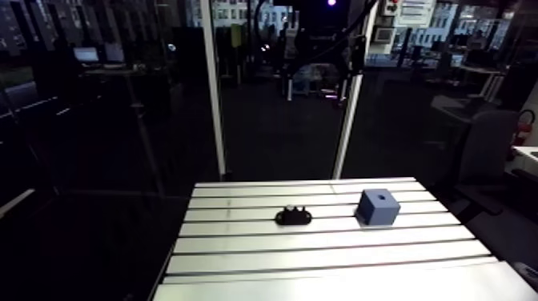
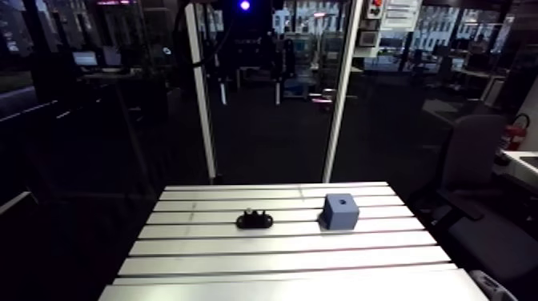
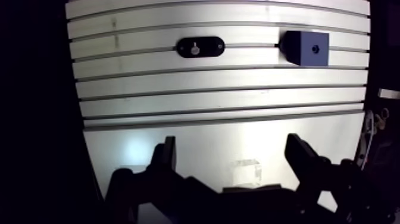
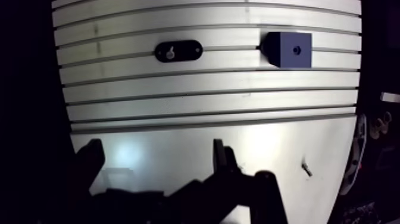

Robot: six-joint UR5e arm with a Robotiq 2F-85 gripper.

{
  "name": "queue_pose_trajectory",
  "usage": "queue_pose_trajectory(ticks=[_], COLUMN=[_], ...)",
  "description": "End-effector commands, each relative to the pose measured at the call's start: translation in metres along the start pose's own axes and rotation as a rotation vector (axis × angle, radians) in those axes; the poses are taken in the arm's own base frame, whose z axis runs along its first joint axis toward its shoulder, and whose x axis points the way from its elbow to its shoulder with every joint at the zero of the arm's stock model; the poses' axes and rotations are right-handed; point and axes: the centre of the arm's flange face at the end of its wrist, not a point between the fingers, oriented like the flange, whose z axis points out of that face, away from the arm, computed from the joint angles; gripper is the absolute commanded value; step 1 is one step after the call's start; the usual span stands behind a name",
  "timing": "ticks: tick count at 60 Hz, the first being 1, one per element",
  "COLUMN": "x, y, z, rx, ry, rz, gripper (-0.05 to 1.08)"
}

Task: Pick up the M10 bolt and insert it into the hex recess until seated.

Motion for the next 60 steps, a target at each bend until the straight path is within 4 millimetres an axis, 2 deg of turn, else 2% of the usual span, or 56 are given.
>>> queue_pose_trajectory(ticks=[1, 10, 50, 60], x=[-0.008, -0.011, -0.009, -0.015], y=[-0.004, -0.017, -0.013, -0.013], z=[-0.010, -0.009, -0.011, -0.010], rx=[0.028, 0.029, 0.025, 0.027], ry=[0.053, 0.051, 0.064, 0.083], rz=[-0.169, -0.194, -0.170, -0.154], gripper=[0.00, 0.00, 0.00, 0.00])
